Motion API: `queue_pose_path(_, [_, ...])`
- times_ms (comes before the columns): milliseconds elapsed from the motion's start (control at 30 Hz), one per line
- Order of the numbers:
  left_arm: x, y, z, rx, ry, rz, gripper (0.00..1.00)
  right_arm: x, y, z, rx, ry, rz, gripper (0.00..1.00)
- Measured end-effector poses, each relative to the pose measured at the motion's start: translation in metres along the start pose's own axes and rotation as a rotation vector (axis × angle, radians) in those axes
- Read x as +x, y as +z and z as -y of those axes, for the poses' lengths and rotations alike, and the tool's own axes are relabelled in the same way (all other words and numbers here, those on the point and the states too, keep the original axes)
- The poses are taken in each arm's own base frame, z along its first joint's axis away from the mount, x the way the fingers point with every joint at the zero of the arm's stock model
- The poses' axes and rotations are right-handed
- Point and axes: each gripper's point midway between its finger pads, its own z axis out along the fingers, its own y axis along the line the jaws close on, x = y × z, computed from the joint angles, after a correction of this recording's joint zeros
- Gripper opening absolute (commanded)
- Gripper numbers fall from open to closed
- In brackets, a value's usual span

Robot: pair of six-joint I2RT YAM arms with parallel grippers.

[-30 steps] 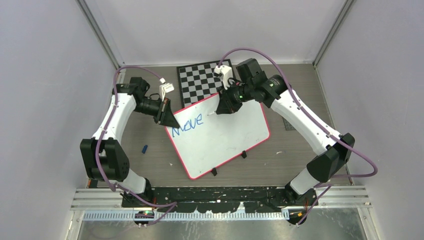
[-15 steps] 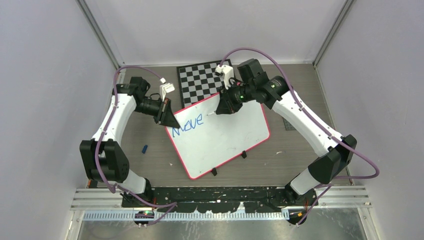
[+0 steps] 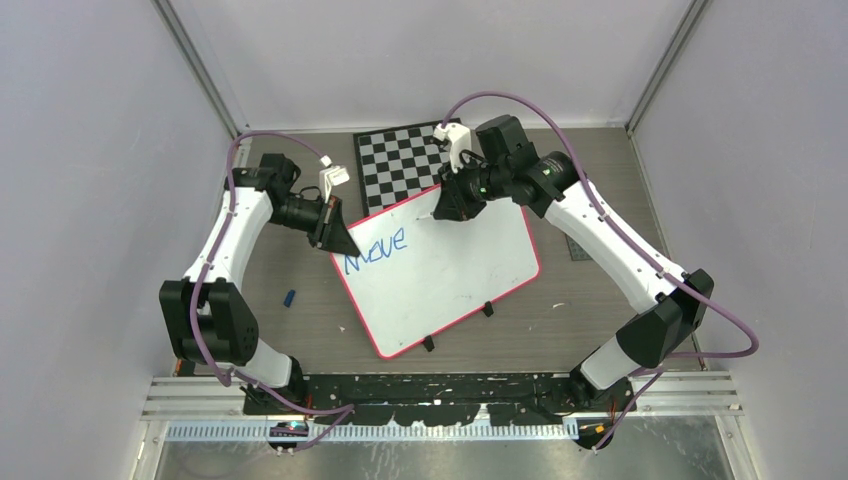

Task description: Write a sentence on the whiteboard

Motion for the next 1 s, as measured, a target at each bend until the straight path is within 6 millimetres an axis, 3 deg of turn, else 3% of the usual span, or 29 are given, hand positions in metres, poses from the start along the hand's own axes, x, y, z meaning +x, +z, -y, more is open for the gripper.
queue_pose_path(567, [0.0,0.0,0.0,-0.004,0.003,0.0,0.0,0.002,0.011,0.022,0.093,-0.002,-0.014,0.0])
queue_pose_path(1000, [0.001,0.0,0.0,-0.006,-0.002,-0.001,0.0,-0.002,0.017,0.018,0.065,0.0,-0.016,0.0])
